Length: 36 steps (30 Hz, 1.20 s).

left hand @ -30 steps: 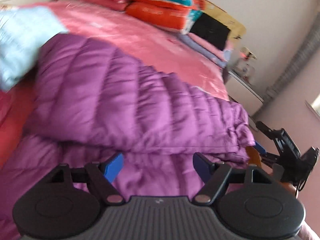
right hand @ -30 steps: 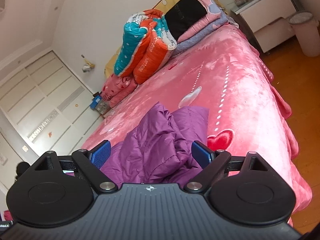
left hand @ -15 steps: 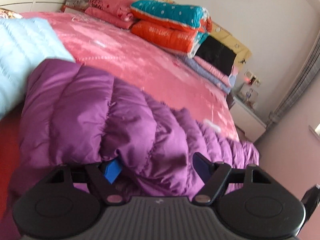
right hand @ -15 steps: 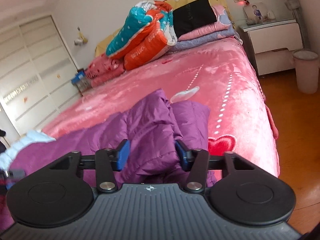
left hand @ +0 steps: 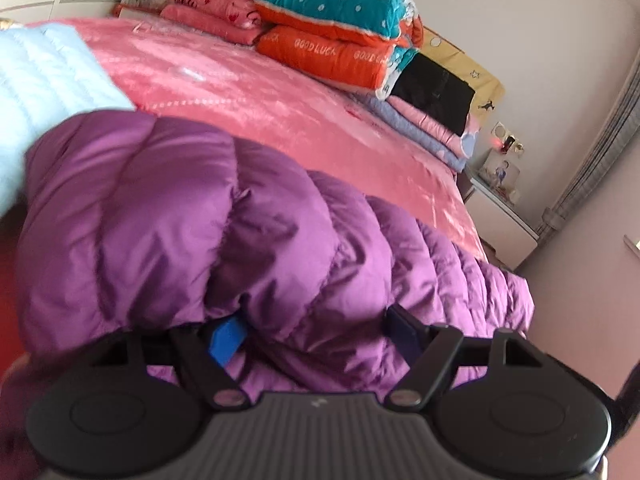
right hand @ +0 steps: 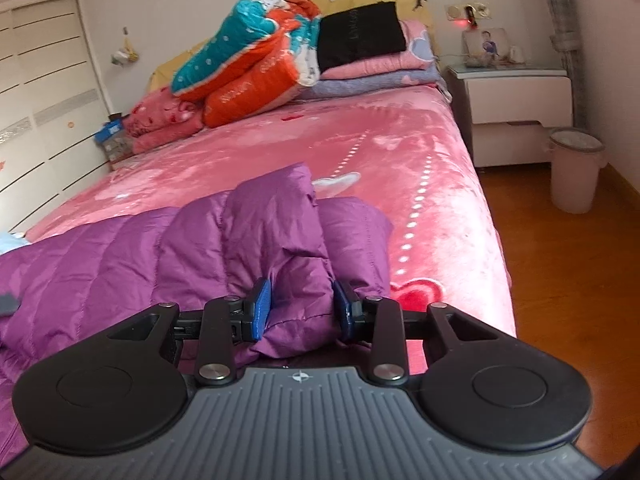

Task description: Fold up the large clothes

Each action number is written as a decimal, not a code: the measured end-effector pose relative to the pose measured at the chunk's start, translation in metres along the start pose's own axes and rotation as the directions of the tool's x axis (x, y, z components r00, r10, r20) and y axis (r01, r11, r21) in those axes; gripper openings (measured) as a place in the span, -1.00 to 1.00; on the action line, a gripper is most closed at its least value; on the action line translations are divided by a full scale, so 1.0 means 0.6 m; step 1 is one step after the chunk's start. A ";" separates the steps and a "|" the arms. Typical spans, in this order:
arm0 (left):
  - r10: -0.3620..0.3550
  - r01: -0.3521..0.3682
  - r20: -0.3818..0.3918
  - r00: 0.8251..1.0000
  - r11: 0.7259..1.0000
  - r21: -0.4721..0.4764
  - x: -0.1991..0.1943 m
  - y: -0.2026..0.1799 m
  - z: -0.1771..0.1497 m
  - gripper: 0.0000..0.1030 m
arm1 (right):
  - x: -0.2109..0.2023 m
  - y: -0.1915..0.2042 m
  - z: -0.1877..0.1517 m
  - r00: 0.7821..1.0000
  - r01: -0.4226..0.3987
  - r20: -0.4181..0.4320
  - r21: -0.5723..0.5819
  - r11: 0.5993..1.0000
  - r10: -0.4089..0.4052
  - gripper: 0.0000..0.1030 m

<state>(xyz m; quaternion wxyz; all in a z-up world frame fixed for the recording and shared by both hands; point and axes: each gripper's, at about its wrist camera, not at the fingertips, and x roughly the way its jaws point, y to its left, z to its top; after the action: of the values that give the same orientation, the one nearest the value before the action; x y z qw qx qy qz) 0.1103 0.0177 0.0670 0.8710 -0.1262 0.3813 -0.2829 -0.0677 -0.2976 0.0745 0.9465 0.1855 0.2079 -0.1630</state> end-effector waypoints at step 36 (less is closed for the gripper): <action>0.181 -0.198 0.110 0.977 0.965 0.171 0.069 0.003 0.023 0.36 | 0.071 0.112 0.006 0.997 -0.072 -0.031 -0.202 0.977 0.067 0.99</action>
<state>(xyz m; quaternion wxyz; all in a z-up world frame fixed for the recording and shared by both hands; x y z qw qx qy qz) 0.1438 -0.0055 0.0510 0.9188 -0.0223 0.3232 -0.2255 -0.0040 -0.2496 0.0772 0.9630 0.0971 0.2281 -0.1055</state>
